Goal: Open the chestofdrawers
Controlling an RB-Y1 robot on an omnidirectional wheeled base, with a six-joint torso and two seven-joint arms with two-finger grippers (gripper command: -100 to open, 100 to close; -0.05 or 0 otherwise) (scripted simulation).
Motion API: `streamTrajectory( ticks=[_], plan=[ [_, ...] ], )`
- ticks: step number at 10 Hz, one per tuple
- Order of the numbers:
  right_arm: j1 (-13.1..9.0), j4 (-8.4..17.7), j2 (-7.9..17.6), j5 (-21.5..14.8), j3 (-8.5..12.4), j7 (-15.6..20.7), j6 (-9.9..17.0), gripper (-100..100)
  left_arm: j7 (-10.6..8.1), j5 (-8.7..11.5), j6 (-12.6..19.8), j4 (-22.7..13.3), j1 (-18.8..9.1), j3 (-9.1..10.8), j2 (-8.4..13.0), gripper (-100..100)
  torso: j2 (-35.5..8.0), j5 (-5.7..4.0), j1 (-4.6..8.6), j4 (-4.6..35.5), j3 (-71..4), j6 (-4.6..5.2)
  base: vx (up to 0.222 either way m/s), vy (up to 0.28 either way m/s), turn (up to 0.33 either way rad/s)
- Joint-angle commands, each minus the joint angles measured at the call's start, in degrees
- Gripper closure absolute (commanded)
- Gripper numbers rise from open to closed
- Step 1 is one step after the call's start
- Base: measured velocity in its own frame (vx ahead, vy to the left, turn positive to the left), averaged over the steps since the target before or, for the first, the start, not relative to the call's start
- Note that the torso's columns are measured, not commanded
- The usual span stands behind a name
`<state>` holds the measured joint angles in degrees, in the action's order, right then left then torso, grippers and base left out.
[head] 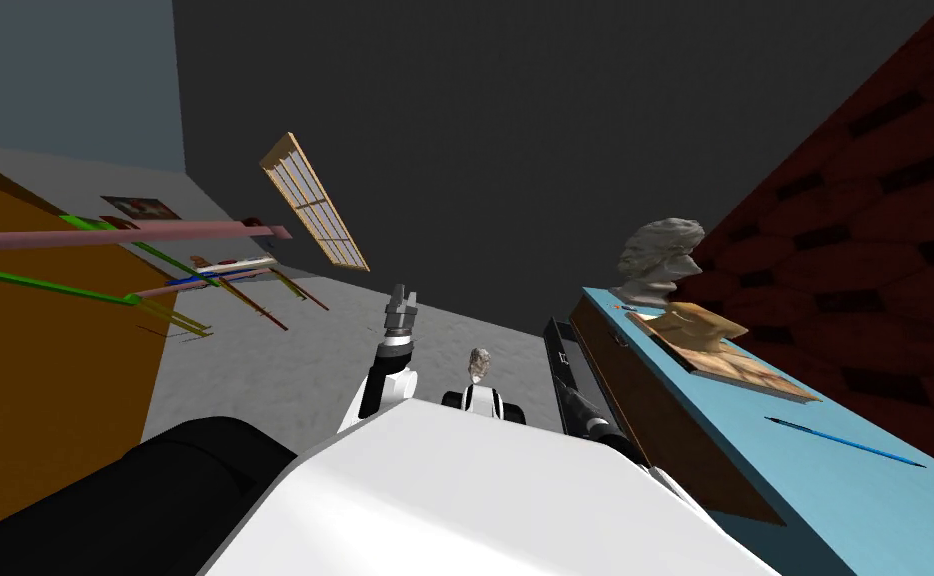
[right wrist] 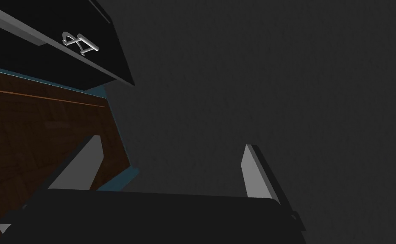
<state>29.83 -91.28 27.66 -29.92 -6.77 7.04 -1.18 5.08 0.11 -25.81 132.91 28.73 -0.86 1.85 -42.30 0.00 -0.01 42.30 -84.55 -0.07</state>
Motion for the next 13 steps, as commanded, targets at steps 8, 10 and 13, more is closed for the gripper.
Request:
streamTrajectory(
  ticks=[8,10,13],
  plan=[
    [-0.79,15.37,8.41,-10.15,-2.55,1.17,5.79,-100,0.0,0.0,0.0,0.0,0.01,0.01,0.0,0,0.03,0.0,0.01,-0.01,-0.02,0.02,0.017,0.013,0.221],
    [-1.01,18.59,10.2,-12.28,-3.02,1.49,6.79,-100,0.0,0.0,0.0,0.0,0.01,0.01,0.0,0,0.01,0.01,0.0,-0.01,-0.02,0.05,0.014,0.008,0.186],
    [-1.45,23.75,13.7,-16.28,-3.91,2.15,8.55,-100,0.0,0.0,0.0,0.0,0.02,0.02,0.0,0,0.01,0.0,0.01,-0.02,-0.01,0.11,0.01,0.009,0.203]
  ],
)
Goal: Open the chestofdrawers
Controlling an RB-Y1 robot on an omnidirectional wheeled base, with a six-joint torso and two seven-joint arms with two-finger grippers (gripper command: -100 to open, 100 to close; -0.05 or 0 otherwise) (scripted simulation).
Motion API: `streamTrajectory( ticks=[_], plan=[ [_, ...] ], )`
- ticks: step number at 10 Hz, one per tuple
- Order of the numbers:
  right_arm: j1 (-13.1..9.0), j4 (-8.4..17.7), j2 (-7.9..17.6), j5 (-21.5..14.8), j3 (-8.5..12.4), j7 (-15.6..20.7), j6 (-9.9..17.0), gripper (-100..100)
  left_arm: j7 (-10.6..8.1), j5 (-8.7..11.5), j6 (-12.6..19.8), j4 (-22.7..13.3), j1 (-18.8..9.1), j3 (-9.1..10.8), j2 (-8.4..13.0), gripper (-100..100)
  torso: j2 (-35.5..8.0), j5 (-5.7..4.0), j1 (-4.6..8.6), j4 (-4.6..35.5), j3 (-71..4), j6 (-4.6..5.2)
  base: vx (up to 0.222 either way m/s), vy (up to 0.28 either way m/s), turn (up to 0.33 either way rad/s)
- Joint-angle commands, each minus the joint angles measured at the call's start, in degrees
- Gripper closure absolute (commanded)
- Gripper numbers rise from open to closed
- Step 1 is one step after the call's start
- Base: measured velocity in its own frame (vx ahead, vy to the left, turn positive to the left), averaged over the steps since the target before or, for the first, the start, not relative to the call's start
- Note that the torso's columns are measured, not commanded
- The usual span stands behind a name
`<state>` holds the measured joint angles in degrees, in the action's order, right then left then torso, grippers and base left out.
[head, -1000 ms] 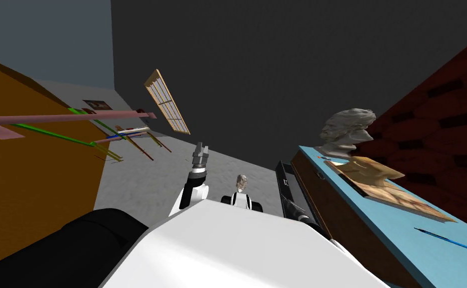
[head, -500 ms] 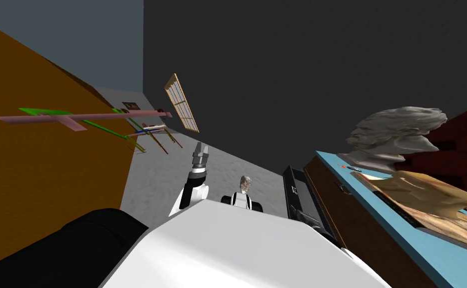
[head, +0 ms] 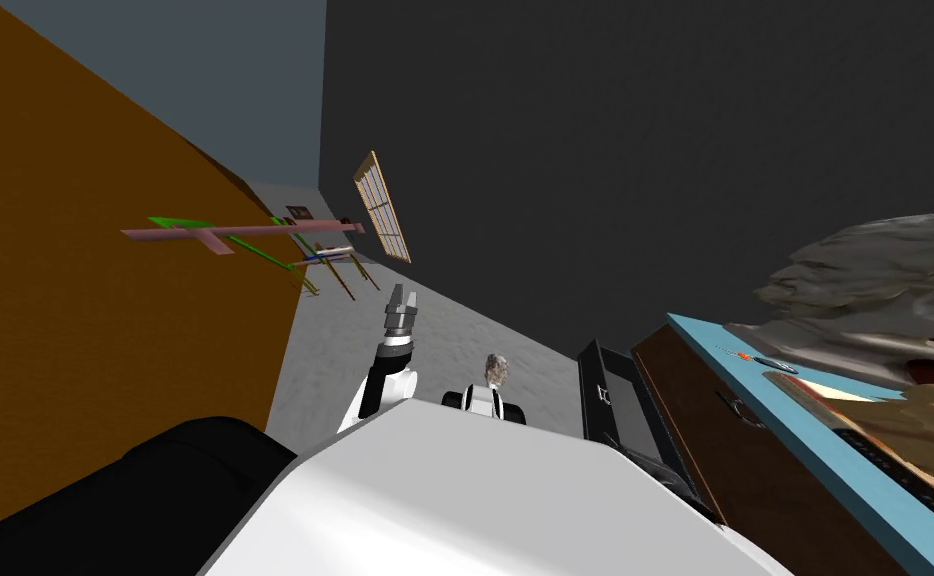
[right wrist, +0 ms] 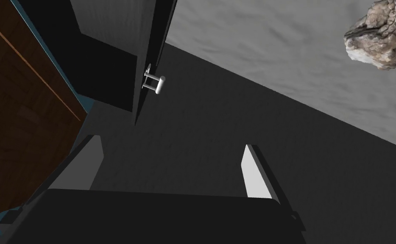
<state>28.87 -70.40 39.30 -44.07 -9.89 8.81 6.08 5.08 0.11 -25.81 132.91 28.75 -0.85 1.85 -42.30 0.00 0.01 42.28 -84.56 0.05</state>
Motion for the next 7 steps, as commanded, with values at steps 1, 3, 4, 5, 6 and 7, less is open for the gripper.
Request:
streamTrajectory(
  ticks=[1,3,4,5,6,7],
  plan=[
    [-0.49,3.8,2.06,-2.13,-0.78,0.38,1.29,-100,0.0,0.0,0.0,0.0,-0.01,0.0,0.0,0,0.01,0.01,0.0,0.01,-0.01,-0.07,0.01,0.001,0.113],
    [-0.72,6.79,3.73,-3.99,-1.19,0.72,2.05,-100,0.0,0.0,0.0,0.0,-0.01,0.0,0.0,0,0.02,0.01,-0.01,0.01,-0.01,-0.09,0.008,0.005,0.188],
    [-0.72,6.81,3.73,-3.99,-1.19,0.72,2.05,-100,0.0,0.0,0.0,0.0,0.0,0.0,0.0,0,0.01,0.0,0.0,0.0,-0.01,-0.01,0.006,-0.002,-0.026],
    [-0.96,8.53,5.35,-5.75,-1.57,1.06,2.73,-100,0.0,0.0,0.0,0.0,0.0,0.0,0.0,0,-0.01,0.0,0.01,0.0,0.01,0.0,0.003,0.006,0.214],
    [-0.96,9.63,5.35,-5.75,-1.57,1.06,2.73,-100,0.0,0.0,0.0,0.0,-0.01,0.0,0.0,0,0.01,0.0,-0.02,0.01,0.0,-0.11,0.005,0.001,0.134],
    [-1.19,11.8,6.9,-7.42,-1.93,1.4,3.34,-100,0.0,0.0,0.0,0.0,0.0,0.0,0.0,0,0.0,0.01,-0.01,0.0,0.0,-0.01,0.005,0.004,0.199]
  ],
)
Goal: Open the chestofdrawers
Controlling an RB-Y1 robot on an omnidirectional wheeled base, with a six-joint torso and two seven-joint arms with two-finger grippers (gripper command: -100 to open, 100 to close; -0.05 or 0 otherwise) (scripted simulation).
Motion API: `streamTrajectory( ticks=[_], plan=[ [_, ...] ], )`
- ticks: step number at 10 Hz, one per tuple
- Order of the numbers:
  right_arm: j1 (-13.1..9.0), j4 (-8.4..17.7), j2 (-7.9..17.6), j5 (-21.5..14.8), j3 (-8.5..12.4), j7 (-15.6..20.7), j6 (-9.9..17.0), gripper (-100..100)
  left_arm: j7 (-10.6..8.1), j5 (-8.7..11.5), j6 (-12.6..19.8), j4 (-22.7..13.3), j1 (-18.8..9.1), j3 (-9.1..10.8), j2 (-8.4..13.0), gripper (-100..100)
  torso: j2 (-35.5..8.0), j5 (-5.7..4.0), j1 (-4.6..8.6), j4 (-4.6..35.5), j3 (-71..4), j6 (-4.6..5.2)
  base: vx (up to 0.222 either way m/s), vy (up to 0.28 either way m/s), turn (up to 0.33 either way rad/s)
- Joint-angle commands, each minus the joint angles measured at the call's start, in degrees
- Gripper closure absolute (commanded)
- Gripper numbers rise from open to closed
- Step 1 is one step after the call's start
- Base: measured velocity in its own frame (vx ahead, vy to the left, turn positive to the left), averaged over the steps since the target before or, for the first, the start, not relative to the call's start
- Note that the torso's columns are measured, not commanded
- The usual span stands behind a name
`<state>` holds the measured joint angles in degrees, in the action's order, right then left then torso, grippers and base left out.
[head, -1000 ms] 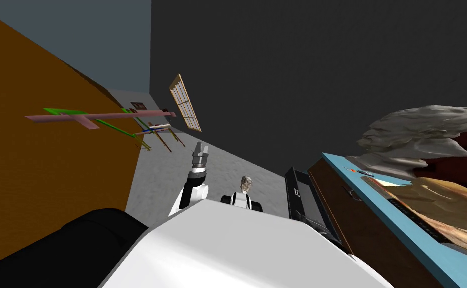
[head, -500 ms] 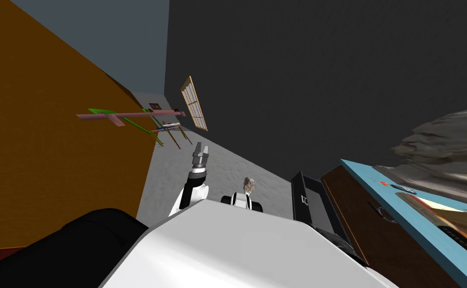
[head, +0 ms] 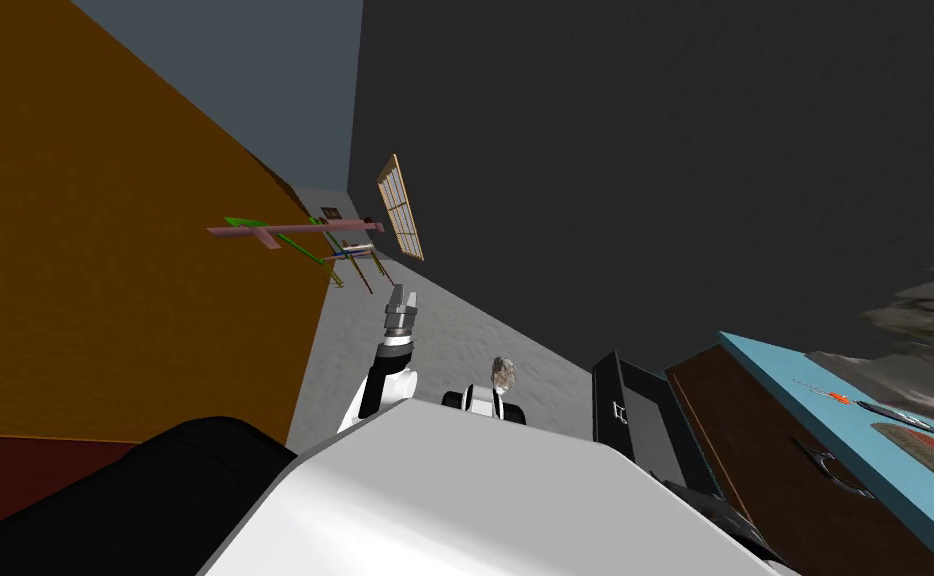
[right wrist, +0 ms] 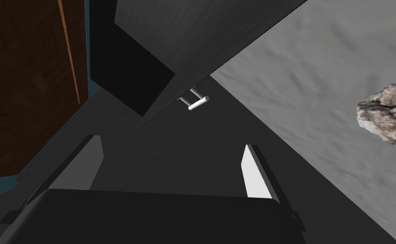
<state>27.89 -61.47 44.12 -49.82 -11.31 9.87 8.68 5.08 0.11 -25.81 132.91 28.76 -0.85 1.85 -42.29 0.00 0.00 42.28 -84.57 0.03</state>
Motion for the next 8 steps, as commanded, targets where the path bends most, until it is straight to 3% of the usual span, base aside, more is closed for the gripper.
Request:
streamTrajectory(
  ticks=[1,3,4,5,6,8],
  plan=[
    [-0.46,5.09,3.56,-3.24,-0.84,0.68,1.27,-100,0.0,0.0,0.0,0.0,-0.01,0.0,0.0,0,0.02,0.01,0.0,0.0,-0.01,-0.06,0.005,0.003,0.271],
    [-0.69,8.45,4.97,-4.7,-1.15,1.02,1.74,-100,0.0,0.0,0.0,0.0,0.0,0.0,0.0,0,0.0,0.0,0.01,0.0,0.0,0.02,0.004,0.0,0.127],
    [-0.69,8.45,4.97,-4.7,-1.15,1.02,1.74,-100,0.0,0.0,0.0,0.0,0.0,0.0,0.0,0,-0.01,-0.01,0.0,0.01,0.02,-0.05,0.001,0.0,0.068],
    [-0.92,10.75,6.3,-6.06,-1.43,1.35,2.13,-100,0.0,0.0,0.0,0.0,0.0,0.0,0.0,0,-0.01,0.01,0.0,0.01,0.0,-0.01,-0.001,0.001,0.125],
    [-0.92,10.75,5.85,-8.27,-0.3,1.35,2.13,-100,0.0,0.0,0.0,0.0,0.0,0.0,0.0,0,0.0,-0.01,0.0,0.01,0.01,-0.05,-0.001,0.0,0.074],
    [-0.92,10.75,6.3,-6.06,-1.43,1.35,2.13,-100,0.0,0.0,0.0,0.0,0.0,0.0,0.0,0,0.01,-0.01,0.0,0.0,0.0,-0.01,0.0,0.0,0.0]
  ],
)
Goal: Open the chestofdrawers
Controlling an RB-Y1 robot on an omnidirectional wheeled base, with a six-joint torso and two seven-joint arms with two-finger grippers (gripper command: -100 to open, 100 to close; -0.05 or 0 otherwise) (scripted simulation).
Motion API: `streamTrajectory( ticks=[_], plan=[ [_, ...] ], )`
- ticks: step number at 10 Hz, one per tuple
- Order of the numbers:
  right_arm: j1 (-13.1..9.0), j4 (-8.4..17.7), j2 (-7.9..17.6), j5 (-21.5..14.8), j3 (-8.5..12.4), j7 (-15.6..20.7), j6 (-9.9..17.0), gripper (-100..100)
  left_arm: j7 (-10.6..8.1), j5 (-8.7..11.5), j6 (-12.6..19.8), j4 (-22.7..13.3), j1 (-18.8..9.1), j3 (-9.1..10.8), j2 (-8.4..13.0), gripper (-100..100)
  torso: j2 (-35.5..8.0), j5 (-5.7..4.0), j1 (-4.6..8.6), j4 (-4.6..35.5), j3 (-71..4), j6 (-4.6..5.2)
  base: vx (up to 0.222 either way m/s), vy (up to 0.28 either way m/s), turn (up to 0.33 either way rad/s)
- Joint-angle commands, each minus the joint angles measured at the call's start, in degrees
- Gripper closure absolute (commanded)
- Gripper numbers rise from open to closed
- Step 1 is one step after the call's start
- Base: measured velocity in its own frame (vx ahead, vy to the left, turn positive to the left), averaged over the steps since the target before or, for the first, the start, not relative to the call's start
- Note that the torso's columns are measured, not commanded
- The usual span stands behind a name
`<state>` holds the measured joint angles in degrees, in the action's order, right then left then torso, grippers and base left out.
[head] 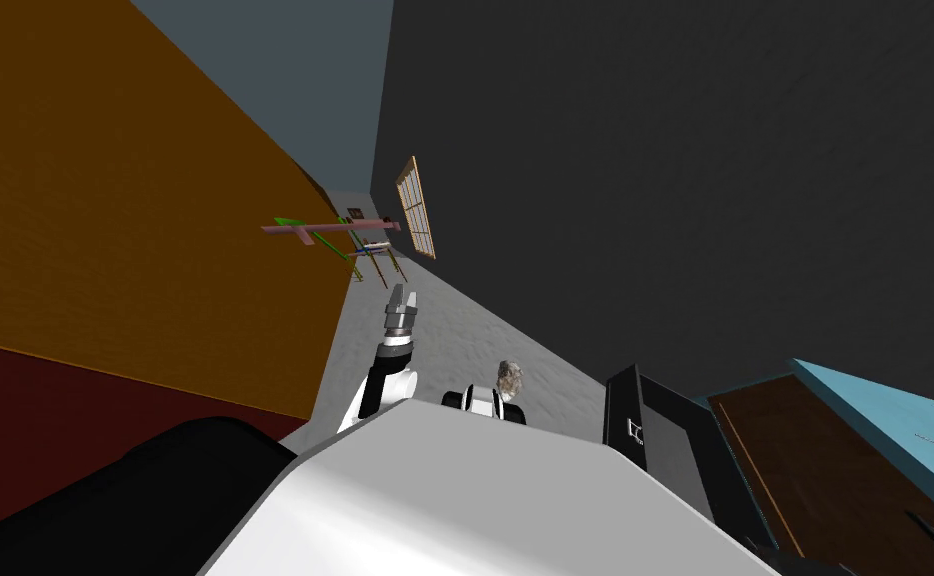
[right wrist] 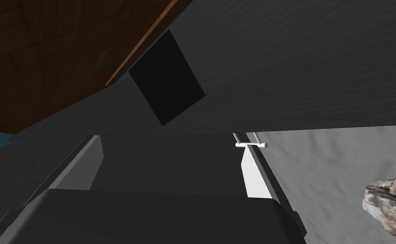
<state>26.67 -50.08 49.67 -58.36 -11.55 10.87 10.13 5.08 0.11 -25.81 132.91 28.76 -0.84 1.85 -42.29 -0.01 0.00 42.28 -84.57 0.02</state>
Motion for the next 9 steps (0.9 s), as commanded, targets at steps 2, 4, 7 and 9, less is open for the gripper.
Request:
streamTrajectory(
  ticks=[2,4,7,9],
  plan=[
    [-0.13,3.5,3.22,0.09,-1.68,0.98,1.27,-100,0.0,0.0,0.0,0.0,-0.01,0.0,0.0,0,0.01,0.01,0.0,0.0,-0.01,-0.06,-0.003,0.002,0.164],
    [-0.33,5.34,4.37,-0.61,-1.89,1.28,1.49,-100,0.0,0.0,0.0,0.0,0.0,0.0,0.0,0,0.0,0.02,0.01,0.0,-0.01,-0.02,-0.004,-0.003,0.119],
    [-0.53,7.01,5.46,-1.61,-2.08,1.56,1.65,-100,0.0,0.0,0.0,0.0,0.0,0.0,0.0,0,-0.01,0.02,-0.02,0.01,0.0,-0.04,-0.003,0.0,0.045],
    [-0.7,8.52,6.48,-2.71,-2.25,1.82,1.78,-100,0.0,0.0,0.0,0.0,0.0,0.0,0.0,0,0.01,0.0,0.01,0.0,-0.01,-0.01,-0.002,0.001,0.041]
  ],
)
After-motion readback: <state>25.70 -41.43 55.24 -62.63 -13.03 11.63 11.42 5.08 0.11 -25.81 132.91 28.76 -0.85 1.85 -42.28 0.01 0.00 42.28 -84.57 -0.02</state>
